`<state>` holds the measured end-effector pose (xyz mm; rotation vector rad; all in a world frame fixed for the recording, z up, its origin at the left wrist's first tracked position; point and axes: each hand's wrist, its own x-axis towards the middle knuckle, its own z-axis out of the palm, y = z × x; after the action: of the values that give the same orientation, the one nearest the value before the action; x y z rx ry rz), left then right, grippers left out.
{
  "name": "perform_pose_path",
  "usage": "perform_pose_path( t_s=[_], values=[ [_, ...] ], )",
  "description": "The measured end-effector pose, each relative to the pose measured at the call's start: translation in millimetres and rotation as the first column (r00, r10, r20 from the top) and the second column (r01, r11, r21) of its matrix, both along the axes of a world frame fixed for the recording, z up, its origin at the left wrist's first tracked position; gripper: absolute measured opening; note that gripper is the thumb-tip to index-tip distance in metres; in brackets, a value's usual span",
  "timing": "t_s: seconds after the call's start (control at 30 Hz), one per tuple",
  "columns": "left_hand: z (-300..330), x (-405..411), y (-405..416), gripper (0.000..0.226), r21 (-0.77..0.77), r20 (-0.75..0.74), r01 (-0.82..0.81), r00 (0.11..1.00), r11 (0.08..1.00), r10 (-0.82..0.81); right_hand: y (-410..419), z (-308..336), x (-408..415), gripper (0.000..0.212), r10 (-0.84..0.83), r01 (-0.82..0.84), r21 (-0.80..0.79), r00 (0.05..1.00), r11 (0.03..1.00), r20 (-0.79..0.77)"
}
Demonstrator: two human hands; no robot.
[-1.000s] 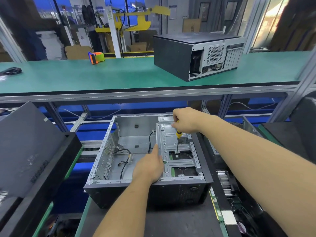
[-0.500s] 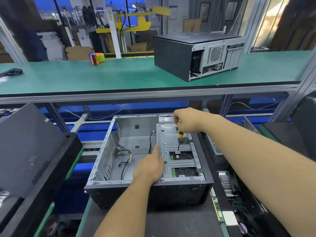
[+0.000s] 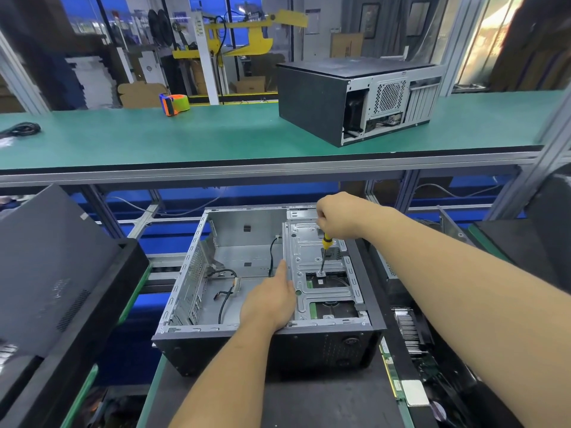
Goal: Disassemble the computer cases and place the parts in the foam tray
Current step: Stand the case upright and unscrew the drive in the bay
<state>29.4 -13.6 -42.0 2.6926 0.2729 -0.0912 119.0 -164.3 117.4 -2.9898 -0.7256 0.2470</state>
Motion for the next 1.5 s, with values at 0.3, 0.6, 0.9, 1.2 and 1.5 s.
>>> perform_pose_path(
  t_s=[0.3,0.6,0.9,1.2,1.5],
  values=[
    [0.4,-0.3,0.7,0.058,0.002,0.000,0.001,1.000,1.000,-0.001,-2.2,0.0,1.9,0.022,0.075,-0.068,0.085,0.993,0.994,-0.088],
    [3.8,-1.5,0.0,0.057,0.013,-0.008,0.007,1.000,1.000,-0.007,-0.7,-2.6,2.5,0.019,0.004,-0.003,-0.043,0.999,0.999,0.033],
    [5.9,-3.3,-0.6,0.057,0.014,-0.012,0.005,1.000,1.000,-0.005,1.8,0.1,0.1,0.019,0.087,-0.082,0.072,0.994,0.994,-0.073],
    [3.8,-2.6,-0.7,0.057,0.016,-0.003,0.005,1.000,1.000,-0.005,4.9,-2.0,0.0,0.023,-0.031,0.035,-0.073,0.998,0.997,0.051],
    [5.0,-3.5,-1.1,0.057,-0.003,-0.003,0.008,1.000,1.000,-0.008,3.5,0.9,-0.7,0.025,0.074,-0.067,0.074,0.993,0.995,-0.089]
  ],
)
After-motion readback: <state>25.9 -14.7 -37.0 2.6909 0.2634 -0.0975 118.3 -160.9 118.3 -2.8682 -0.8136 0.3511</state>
